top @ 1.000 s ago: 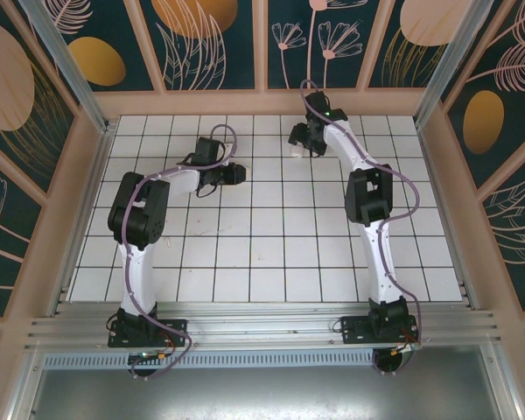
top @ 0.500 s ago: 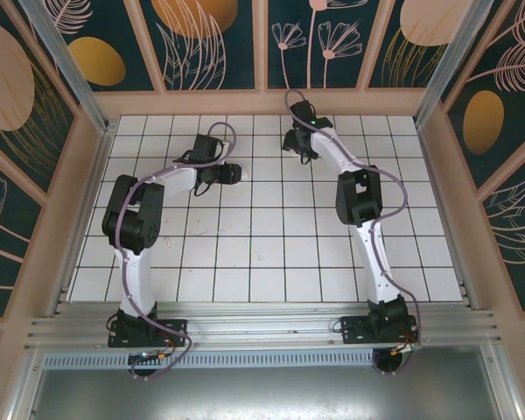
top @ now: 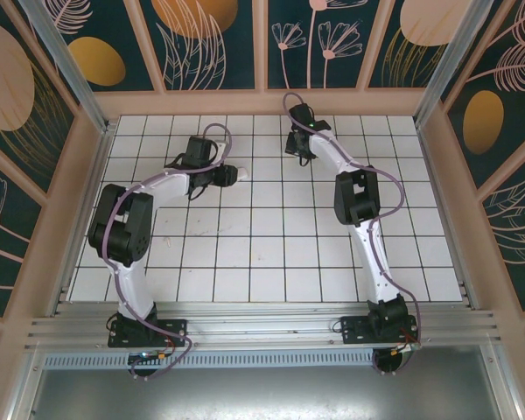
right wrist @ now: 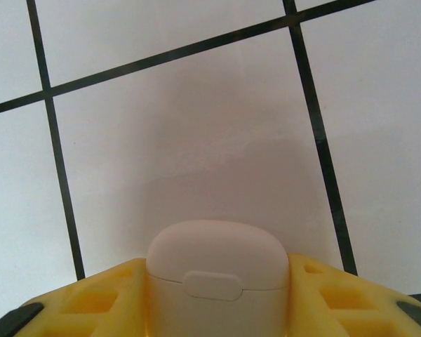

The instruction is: Insert the wireless bluetooth earbuds into the charging case

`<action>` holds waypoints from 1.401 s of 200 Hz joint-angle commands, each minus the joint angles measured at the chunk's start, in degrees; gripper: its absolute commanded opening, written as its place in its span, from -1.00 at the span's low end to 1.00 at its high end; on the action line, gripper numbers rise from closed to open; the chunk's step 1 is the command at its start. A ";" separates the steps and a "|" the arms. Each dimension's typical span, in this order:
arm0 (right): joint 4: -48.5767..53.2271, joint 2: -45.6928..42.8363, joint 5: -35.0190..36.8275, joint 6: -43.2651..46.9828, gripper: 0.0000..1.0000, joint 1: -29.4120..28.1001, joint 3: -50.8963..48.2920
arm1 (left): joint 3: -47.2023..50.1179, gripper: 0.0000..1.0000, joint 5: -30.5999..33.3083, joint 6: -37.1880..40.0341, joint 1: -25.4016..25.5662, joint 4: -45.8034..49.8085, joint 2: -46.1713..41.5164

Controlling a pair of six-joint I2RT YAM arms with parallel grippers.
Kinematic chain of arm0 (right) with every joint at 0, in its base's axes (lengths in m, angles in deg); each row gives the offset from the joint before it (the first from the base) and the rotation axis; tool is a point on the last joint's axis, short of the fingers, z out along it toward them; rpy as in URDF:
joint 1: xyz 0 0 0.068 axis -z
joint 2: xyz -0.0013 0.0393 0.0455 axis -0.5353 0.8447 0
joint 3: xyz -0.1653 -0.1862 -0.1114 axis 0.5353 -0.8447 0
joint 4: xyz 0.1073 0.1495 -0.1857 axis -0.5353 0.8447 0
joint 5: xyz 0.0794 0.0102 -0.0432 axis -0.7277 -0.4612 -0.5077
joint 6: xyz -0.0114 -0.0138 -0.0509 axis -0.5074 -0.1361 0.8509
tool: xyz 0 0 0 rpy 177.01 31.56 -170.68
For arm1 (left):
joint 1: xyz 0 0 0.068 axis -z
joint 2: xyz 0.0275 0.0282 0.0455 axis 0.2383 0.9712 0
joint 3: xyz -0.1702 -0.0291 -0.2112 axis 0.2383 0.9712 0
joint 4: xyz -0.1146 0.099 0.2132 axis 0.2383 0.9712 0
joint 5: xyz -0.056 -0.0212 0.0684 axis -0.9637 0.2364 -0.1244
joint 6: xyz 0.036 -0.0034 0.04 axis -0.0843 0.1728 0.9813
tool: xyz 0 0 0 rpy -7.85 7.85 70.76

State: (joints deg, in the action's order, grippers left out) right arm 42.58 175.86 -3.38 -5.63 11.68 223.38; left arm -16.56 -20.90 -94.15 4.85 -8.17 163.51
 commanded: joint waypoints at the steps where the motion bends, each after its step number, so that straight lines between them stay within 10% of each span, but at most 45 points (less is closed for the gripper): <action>1: 0.96 -5.68 -3.33 -0.95 -0.25 -1.29 -4.82 | 5.64 -0.01 -5.30 0.74 -0.36 -8.52 -6.18; 158: -22.87 -60.13 -7.91 -19.98 -0.28 -17.38 -48.95 | 31.48 0.03 -7.25 -17.00 13.00 -63.65 -29.34; 280: -27.60 -68.25 -8.32 -26.85 -0.24 -22.28 -57.55 | 28.35 -0.28 -9.00 -20.79 16.07 -70.55 -23.62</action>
State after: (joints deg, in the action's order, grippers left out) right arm 17.51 109.00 -11.67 -30.94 -9.64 166.79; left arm 13.69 -29.42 -113.34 20.50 -74.35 139.13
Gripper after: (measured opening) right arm 0.419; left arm 0.377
